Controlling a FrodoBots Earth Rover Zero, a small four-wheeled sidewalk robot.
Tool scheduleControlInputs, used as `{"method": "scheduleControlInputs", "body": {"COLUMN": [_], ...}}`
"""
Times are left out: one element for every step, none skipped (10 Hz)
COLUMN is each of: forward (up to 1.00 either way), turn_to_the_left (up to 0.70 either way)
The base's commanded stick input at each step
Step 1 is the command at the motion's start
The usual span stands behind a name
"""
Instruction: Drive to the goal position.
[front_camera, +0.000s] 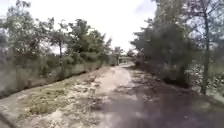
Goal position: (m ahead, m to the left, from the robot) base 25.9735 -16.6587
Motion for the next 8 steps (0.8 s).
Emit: {"method": "scheduleControlInputs", "body": {"forward": [0.85,0.85,0.85,0.85,0.85,0.85,0.85,0.85], "turn_to_the_left": [0.00,0.00,0.00,0.00,0.00,0.00,0.00,0.00]}}
